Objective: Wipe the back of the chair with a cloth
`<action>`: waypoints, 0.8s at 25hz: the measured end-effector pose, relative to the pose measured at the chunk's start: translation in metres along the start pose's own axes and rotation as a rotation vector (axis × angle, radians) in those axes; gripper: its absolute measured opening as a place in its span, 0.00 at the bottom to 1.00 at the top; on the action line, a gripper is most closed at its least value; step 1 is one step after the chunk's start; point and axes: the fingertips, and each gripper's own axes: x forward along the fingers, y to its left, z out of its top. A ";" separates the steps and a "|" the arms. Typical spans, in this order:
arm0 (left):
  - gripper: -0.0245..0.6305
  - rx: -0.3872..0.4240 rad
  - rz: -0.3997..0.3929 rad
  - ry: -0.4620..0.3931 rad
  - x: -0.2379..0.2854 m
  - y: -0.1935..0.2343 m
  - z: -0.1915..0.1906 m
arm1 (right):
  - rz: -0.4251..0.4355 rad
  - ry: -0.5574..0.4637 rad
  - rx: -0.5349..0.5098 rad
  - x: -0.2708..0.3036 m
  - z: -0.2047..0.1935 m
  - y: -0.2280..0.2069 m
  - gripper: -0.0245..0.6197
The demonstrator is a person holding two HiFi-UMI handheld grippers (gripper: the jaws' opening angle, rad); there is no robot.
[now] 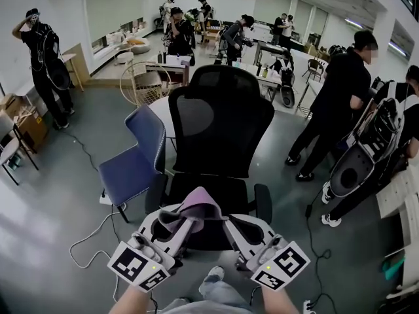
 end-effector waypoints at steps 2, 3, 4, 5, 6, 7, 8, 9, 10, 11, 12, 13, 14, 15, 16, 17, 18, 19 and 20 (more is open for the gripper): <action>0.16 -0.003 0.016 -0.010 0.022 0.006 -0.001 | 0.014 0.012 -0.015 0.006 0.005 -0.022 0.05; 0.16 -0.003 0.022 -0.013 0.033 0.009 -0.002 | 0.019 0.017 -0.018 0.008 0.006 -0.033 0.05; 0.16 -0.004 0.027 -0.015 0.044 0.011 -0.003 | 0.026 0.020 -0.018 0.010 0.008 -0.043 0.05; 0.16 -0.003 0.032 -0.016 0.053 0.013 -0.003 | 0.033 0.022 -0.018 0.012 0.009 -0.052 0.05; 0.16 -0.001 0.038 -0.017 0.062 0.015 -0.004 | 0.039 0.025 -0.019 0.014 0.010 -0.061 0.05; 0.16 0.002 0.044 -0.018 0.071 0.018 -0.005 | 0.043 0.029 -0.022 0.016 0.010 -0.070 0.05; 0.16 0.007 0.050 -0.019 0.079 0.020 -0.006 | 0.045 0.033 -0.026 0.017 0.010 -0.078 0.05; 0.16 0.012 0.055 -0.020 0.086 0.021 -0.007 | 0.048 0.036 -0.029 0.018 0.010 -0.086 0.05; 0.16 0.016 0.060 -0.023 0.093 0.022 -0.008 | 0.052 0.037 -0.028 0.018 0.010 -0.093 0.05; 0.16 0.019 0.064 -0.026 0.099 0.023 -0.010 | 0.056 0.035 -0.025 0.019 0.010 -0.101 0.05; 0.16 0.019 0.068 -0.027 0.105 0.023 -0.011 | 0.060 0.031 -0.019 0.019 0.010 -0.107 0.05; 0.16 0.018 0.071 -0.023 0.110 0.022 -0.011 | 0.064 0.028 -0.012 0.019 0.011 -0.111 0.05; 0.16 0.015 0.072 -0.017 0.113 0.022 -0.012 | 0.069 0.026 -0.006 0.019 0.011 -0.113 0.05; 0.16 0.011 0.074 -0.010 0.115 0.022 -0.012 | 0.073 0.025 -0.001 0.020 0.011 -0.115 0.05; 0.16 0.009 0.077 -0.004 0.117 0.023 -0.012 | 0.077 0.024 0.003 0.020 0.010 -0.116 0.05; 0.16 0.010 0.082 -0.001 0.118 0.025 -0.013 | 0.080 0.022 0.009 0.021 0.009 -0.118 0.05; 0.16 0.014 0.090 -0.002 0.119 0.029 -0.013 | 0.081 0.018 0.016 0.023 0.008 -0.121 0.05; 0.16 0.020 0.098 -0.003 0.121 0.033 -0.013 | 0.082 0.014 0.025 0.026 0.006 -0.123 0.05; 0.16 0.027 0.107 -0.004 0.122 0.038 -0.013 | 0.082 0.011 0.033 0.029 0.005 -0.125 0.05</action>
